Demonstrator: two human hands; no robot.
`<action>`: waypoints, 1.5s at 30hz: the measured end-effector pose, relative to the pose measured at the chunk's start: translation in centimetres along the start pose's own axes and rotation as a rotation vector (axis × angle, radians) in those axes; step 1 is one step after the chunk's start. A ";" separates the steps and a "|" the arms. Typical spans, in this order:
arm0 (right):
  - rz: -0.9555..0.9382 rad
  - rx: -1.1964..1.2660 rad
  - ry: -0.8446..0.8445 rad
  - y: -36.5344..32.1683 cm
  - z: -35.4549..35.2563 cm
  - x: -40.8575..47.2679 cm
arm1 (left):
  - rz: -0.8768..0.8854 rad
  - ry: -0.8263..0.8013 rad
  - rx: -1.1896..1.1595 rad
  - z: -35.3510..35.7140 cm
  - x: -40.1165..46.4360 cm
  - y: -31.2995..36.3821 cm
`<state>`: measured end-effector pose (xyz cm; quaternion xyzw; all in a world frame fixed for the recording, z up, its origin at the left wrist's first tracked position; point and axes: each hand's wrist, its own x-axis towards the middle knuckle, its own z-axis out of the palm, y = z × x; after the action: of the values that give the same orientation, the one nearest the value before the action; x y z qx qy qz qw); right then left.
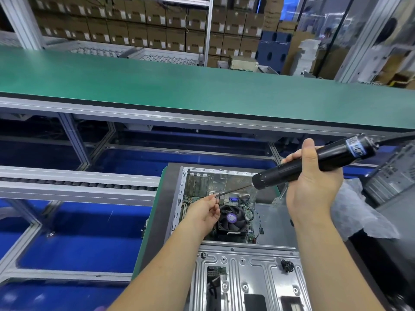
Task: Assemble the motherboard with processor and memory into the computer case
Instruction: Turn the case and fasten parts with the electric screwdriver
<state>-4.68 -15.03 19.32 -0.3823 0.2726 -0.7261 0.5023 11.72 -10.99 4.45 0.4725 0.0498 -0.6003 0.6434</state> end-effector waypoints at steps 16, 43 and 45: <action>0.073 0.056 -0.222 -0.2 -1.3 0.7 | 0.093 0.061 0.118 0.4 0.0 -0.1; 0.042 -0.398 -0.552 7.8 6.7 -1.6 | -0.016 0.366 -0.190 0.2 2.7 2.3; 0.048 -0.395 -0.549 8.1 6.8 -1.6 | 0.001 0.343 -0.164 0.3 2.5 2.1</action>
<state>5.47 -16.46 16.34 -0.6468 0.2717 -0.5171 0.4903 13.96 -13.34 4.17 0.5140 0.2073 -0.5046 0.6620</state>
